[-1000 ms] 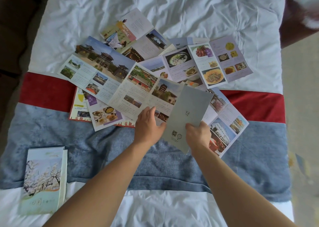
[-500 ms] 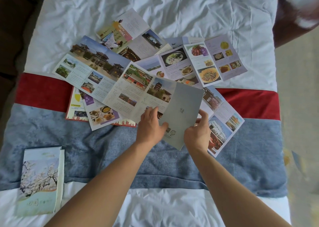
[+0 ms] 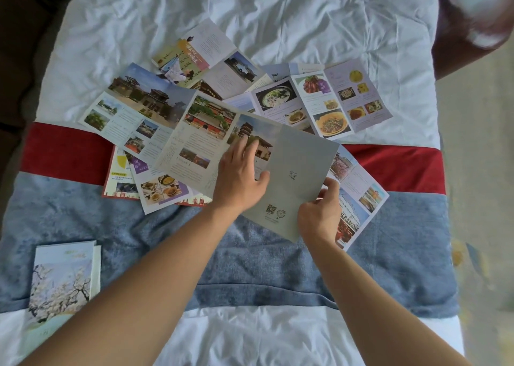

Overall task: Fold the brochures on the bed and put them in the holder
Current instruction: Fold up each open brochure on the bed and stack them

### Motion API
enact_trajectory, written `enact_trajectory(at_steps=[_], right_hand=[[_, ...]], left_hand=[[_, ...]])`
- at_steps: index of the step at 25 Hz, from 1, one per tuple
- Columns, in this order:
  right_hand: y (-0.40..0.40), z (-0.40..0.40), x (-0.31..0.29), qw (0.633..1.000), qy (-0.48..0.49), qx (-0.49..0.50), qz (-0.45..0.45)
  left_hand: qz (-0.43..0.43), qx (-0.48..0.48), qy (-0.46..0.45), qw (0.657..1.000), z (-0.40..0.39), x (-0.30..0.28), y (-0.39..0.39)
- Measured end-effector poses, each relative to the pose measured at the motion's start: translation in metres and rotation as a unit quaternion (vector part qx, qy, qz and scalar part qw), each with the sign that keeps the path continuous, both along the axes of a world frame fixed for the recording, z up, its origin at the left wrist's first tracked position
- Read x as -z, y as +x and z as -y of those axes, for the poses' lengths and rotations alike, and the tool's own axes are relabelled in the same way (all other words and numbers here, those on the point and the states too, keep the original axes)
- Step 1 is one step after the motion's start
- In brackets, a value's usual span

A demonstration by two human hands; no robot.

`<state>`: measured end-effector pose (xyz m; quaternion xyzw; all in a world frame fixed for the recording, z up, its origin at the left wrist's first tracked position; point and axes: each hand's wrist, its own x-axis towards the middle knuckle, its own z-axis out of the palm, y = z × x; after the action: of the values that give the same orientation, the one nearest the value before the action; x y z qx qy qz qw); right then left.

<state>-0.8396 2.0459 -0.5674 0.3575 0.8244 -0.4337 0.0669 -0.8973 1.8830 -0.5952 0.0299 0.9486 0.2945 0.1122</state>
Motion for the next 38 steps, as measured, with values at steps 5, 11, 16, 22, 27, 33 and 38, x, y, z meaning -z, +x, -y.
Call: enact_trajectory(at_steps=[5, 11, 16, 22, 27, 33, 38], right_hand=[[0.001, -0.008, -0.006, 0.998, 0.033, -0.05, -0.012], [0.004, -0.035, 0.0, 0.996, 0.067, -0.056, -0.02], [0.001, -0.061, 0.011, 0.999, 0.04, -0.019, 0.004], [-0.008, -0.053, 0.011, 0.945, 0.273, -0.17, -0.061], [-0.025, -0.026, 0.007, 0.925, 0.216, -0.307, -0.056], [-0.043, -0.008, 0.006, 0.959, 0.11, -0.26, -0.013], [-0.049, 0.003, 0.002, 0.983, 0.027, -0.182, -0.027]], left_hand=[[-0.036, 0.122, -0.073, 0.989, -0.004, -0.022, -0.06], [0.057, 0.189, -0.106, 0.975, -0.037, -0.03, -0.105], [0.206, 0.188, -0.1, 0.955, -0.037, -0.016, -0.099], [0.22, 0.111, -0.065, 0.967, -0.018, -0.02, -0.103], [0.218, 0.098, -0.027, 0.971, -0.006, -0.035, -0.113], [0.209, 0.082, 0.088, 0.971, -0.004, -0.052, -0.114], [0.116, 0.081, 0.118, 0.983, -0.011, -0.053, -0.11]])
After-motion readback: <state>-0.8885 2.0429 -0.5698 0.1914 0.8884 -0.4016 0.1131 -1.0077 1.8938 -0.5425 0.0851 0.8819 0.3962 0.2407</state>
